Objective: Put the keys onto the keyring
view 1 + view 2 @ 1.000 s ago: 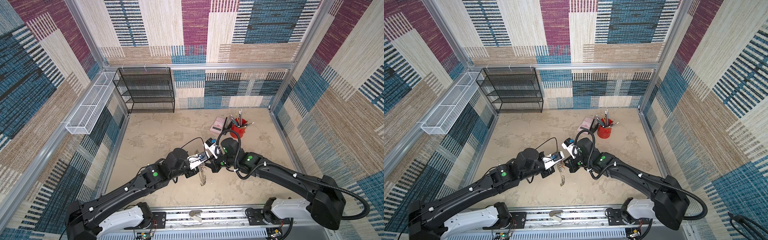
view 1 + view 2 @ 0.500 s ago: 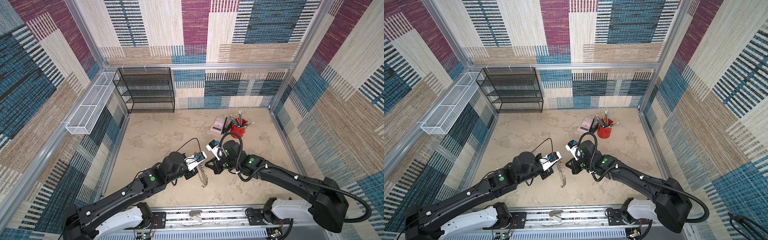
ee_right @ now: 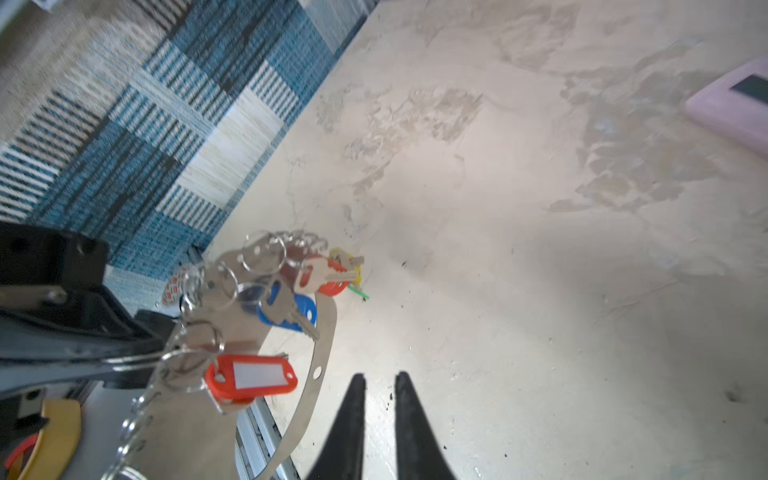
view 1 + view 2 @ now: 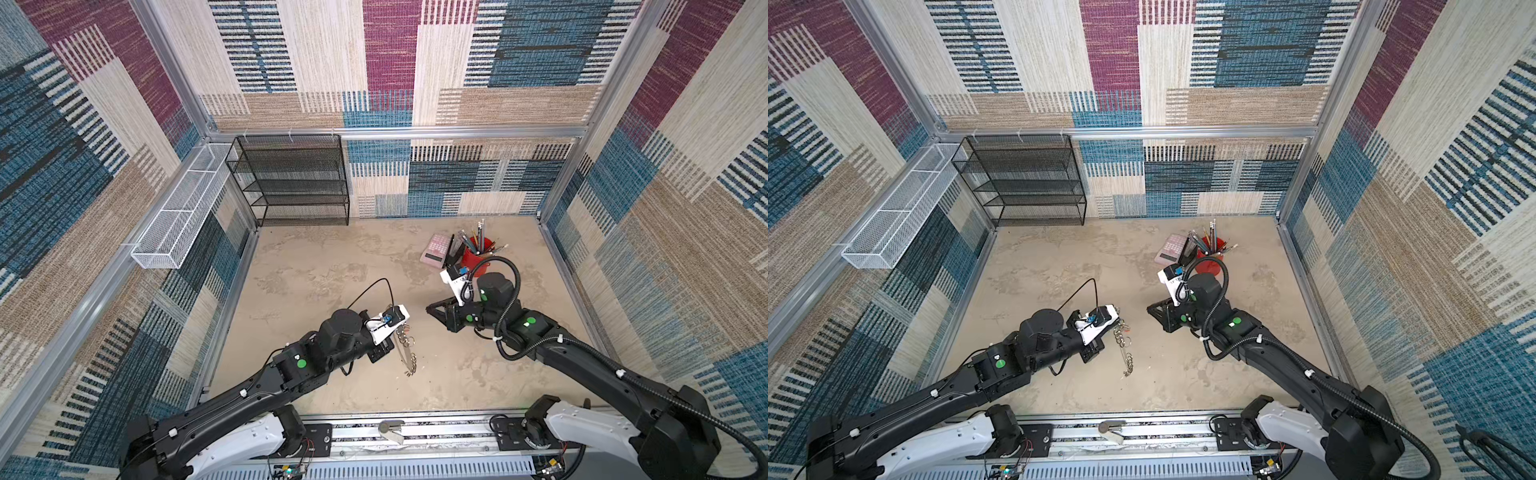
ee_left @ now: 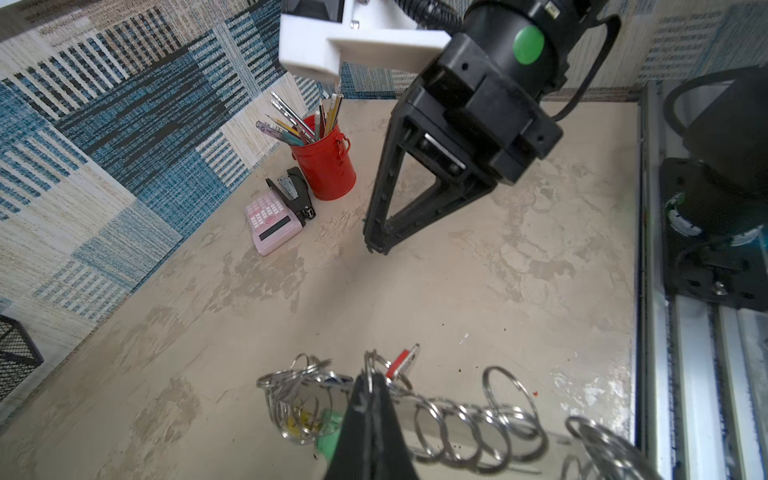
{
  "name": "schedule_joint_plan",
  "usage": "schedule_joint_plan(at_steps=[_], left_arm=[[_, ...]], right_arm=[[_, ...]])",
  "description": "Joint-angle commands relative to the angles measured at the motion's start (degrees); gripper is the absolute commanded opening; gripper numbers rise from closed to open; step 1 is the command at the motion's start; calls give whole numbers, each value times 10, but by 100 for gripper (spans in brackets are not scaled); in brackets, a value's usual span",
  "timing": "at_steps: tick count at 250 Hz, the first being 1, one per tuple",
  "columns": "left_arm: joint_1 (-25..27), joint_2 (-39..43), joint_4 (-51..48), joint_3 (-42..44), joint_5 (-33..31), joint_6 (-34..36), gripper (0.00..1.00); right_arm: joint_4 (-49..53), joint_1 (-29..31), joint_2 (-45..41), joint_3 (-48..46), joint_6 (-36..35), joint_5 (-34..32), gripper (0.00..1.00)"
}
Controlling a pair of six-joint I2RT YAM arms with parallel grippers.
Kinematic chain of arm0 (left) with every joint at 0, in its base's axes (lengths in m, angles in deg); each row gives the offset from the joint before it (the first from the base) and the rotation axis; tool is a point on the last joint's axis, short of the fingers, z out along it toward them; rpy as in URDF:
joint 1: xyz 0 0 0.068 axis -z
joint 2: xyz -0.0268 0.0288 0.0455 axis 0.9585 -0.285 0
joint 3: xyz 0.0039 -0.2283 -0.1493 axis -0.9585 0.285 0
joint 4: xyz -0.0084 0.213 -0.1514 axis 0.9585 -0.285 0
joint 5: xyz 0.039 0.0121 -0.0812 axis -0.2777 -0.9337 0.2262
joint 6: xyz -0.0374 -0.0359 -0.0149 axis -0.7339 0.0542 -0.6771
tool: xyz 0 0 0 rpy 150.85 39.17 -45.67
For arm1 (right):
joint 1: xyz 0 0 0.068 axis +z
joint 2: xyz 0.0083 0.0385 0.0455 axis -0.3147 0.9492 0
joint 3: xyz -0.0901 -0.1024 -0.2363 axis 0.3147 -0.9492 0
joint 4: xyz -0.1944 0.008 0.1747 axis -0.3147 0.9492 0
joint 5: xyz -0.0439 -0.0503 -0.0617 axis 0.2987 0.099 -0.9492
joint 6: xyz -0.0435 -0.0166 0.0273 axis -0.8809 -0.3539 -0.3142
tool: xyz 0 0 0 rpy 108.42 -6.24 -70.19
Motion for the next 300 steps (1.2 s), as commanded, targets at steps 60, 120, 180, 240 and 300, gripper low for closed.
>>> schedule_joint_plan(at_steps=[60, 120, 180, 240, 300], left_arm=[[-13, 14, 205, 58, 97, -111, 0], [-40, 8, 353, 105, 164, -186, 0], [-64, -42, 513, 128, 207, -262, 0], [-89, -90, 611, 136, 240, -312, 0], [-103, -119, 655, 136, 278, -333, 0]], right_arm=[[-106, -14, -31, -1, -14, 108, 53], [-173, -20, -43, -19, -8, 179, 57], [-217, -22, -37, -28, 4, 245, 60], [-239, -23, -18, -18, 4, 269, 54], [-256, -26, 5, -11, 5, 293, 42]])
